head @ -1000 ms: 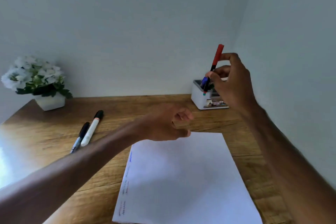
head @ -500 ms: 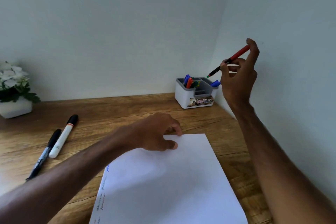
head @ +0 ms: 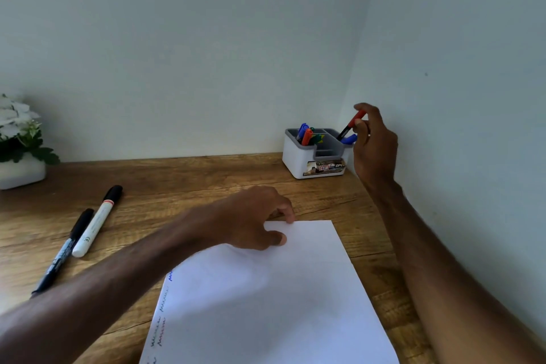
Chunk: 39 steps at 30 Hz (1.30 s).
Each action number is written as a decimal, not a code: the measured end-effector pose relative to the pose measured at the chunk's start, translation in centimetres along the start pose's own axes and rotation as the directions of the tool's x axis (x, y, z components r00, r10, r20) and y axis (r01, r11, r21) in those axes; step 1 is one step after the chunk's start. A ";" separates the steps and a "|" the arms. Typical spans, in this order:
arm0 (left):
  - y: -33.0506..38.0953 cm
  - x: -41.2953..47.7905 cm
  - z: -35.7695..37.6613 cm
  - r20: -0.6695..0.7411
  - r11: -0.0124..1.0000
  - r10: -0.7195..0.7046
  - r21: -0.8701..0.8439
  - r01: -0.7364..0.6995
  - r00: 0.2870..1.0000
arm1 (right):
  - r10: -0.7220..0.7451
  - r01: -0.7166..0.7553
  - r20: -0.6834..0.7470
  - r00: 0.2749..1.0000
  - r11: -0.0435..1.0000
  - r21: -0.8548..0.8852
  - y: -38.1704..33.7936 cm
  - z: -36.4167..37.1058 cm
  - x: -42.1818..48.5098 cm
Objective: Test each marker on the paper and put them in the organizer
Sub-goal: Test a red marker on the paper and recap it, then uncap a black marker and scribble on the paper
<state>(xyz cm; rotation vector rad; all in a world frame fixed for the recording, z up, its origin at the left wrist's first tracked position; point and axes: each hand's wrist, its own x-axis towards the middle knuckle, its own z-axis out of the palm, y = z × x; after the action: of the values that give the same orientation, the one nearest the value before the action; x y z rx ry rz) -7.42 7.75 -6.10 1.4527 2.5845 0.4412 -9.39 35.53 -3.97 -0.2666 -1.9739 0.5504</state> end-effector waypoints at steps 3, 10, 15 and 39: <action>0.1 -0.1 -0.1 -0.005 1.000 0.011 0.005 -0.011 1.000 | -0.001 0.003 0.035 0.999 0.999 -0.040 0.7 0.4 -0.3; 0.2 0.1 0.0 -0.013 0.999 0.032 0.020 -0.031 0.999 | 0.055 -0.043 0.139 0.989 0.995 -0.090 0.8 0.7 -0.5; 0.1 0.2 0.0 -0.022 0.999 0.033 0.021 -0.033 0.999 | 0.067 -0.058 0.147 0.987 0.996 -0.071 0.6 0.6 -0.8; -0.7 -3.9 -1.1 -0.320 0.998 0.026 0.062 -0.006 0.947 | -0.568 0.541 -0.005 0.823 0.781 0.313 -14.4 -1.4 -8.8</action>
<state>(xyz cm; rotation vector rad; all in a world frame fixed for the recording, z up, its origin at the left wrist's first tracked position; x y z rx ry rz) -6.20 3.89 -5.34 1.5349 2.8586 0.6590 -3.40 19.68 -3.33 0.5371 -1.8960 0.4644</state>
